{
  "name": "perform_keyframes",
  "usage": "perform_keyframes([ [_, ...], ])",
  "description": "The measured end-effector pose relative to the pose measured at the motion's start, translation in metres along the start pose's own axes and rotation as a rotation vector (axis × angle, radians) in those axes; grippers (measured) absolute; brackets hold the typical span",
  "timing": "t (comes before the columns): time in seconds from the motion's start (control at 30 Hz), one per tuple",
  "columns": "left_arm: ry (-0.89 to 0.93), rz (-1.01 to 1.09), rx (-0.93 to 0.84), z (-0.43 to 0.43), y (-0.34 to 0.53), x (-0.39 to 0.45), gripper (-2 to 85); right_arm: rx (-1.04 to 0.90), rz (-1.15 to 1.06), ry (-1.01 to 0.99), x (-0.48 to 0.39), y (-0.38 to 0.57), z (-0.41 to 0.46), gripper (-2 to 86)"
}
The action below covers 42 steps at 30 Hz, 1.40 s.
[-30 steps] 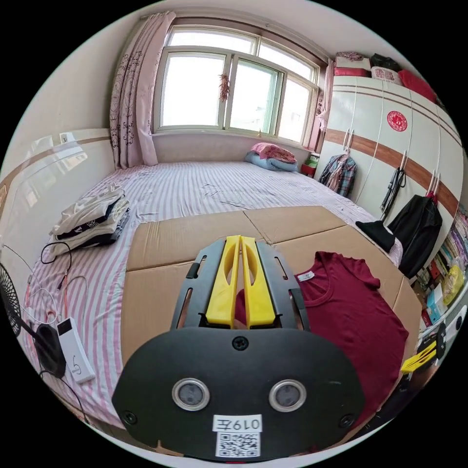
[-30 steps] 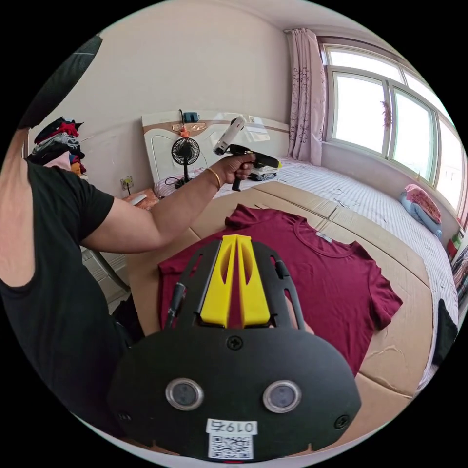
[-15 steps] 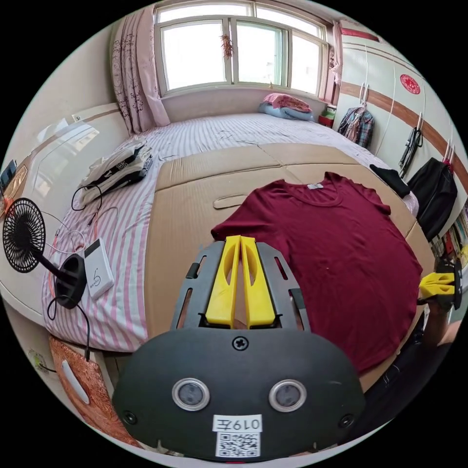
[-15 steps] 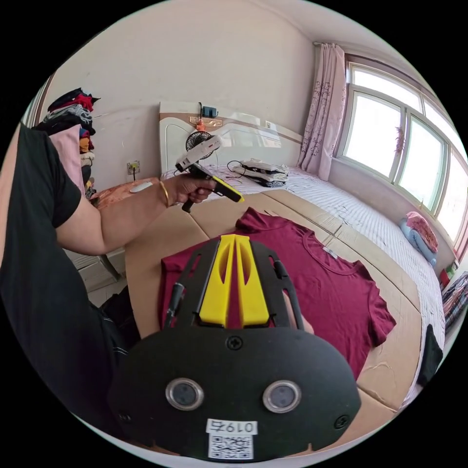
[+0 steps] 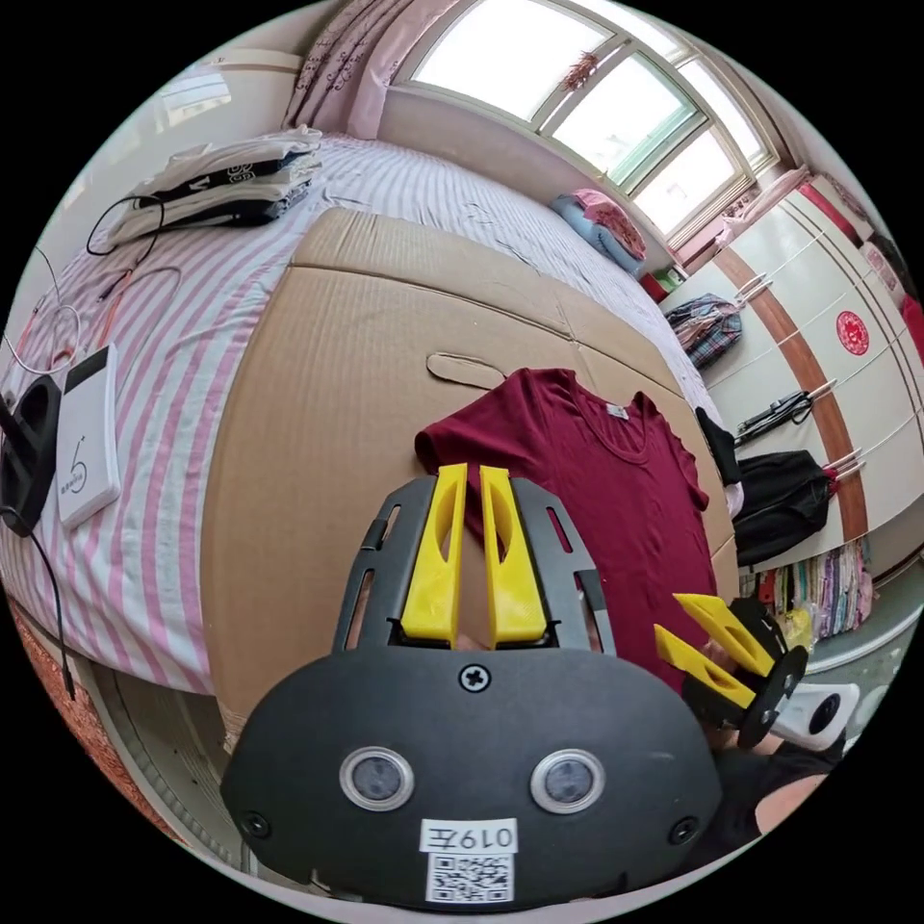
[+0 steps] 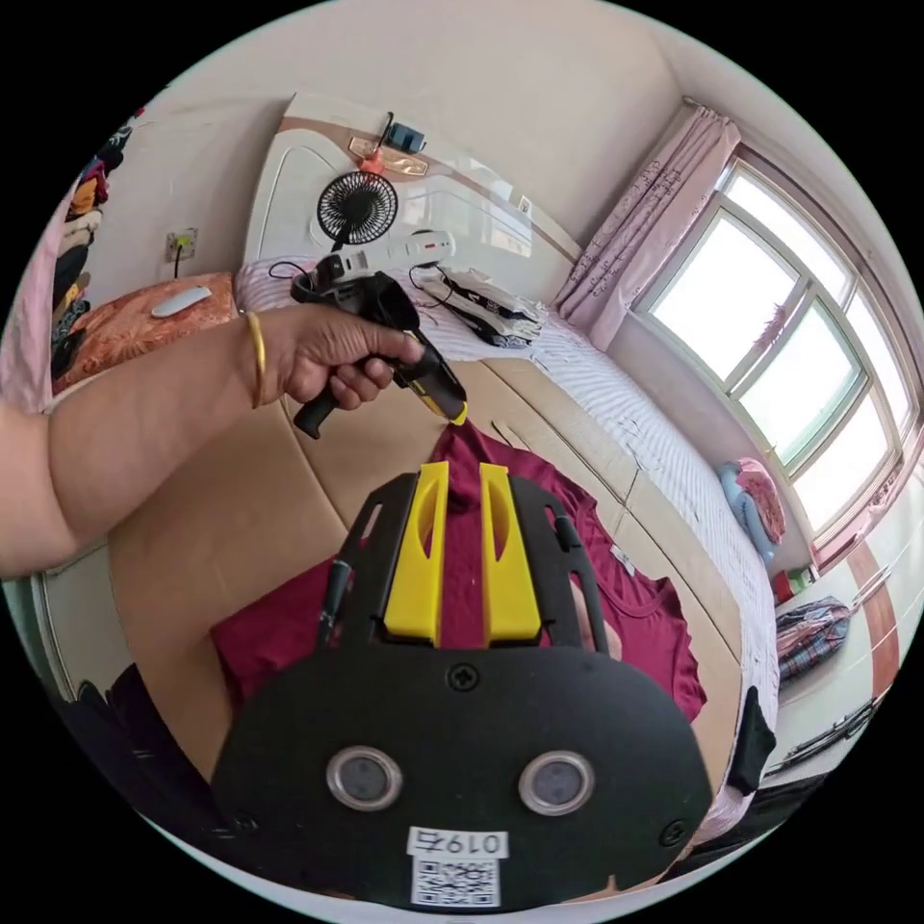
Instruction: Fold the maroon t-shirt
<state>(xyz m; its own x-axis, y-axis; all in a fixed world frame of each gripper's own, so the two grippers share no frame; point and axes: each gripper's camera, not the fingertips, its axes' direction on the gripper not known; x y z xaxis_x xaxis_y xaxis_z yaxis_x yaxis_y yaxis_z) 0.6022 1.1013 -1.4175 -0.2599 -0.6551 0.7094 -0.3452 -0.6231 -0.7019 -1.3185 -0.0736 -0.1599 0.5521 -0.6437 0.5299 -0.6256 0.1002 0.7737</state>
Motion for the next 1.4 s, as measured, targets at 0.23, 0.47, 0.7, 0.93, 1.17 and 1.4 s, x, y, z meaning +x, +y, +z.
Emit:
perform_keyframes([
  [0.23, 0.084, -0.026, -0.042, 0.019, -0.001, -0.038, 1.1, -0.106, -0.08, 0.17, -0.07, 0.0, 0.083, 4.8],
  [0.47, 0.2, -0.057, -0.06, 0.037, -0.005, -0.075, 1.2, -0.111, -0.066, 0.137, -0.091, 0.005, 0.128, 5.0],
  [0.7, 0.226, -0.083, -0.088, 0.059, -0.005, -0.1, 1.1, -0.122, -0.019, 0.089, -0.091, 0.009, 0.16, 4.7],
  [0.93, 0.278, -0.125, -0.069, 0.068, -0.002, -0.124, 0.9, -0.116, -0.005, 0.076, -0.094, 0.011, 0.19, 3.8],
  [1.17, 0.328, -0.148, -0.078, 0.079, 0.003, -0.145, 1.4, -0.109, -0.002, 0.066, -0.098, 0.008, 0.212, 3.0],
  [1.4, 0.349, -0.156, -0.095, 0.092, 0.005, -0.157, 2.1, -0.106, 0.011, 0.06, -0.097, 0.004, 0.23, 2.6],
])
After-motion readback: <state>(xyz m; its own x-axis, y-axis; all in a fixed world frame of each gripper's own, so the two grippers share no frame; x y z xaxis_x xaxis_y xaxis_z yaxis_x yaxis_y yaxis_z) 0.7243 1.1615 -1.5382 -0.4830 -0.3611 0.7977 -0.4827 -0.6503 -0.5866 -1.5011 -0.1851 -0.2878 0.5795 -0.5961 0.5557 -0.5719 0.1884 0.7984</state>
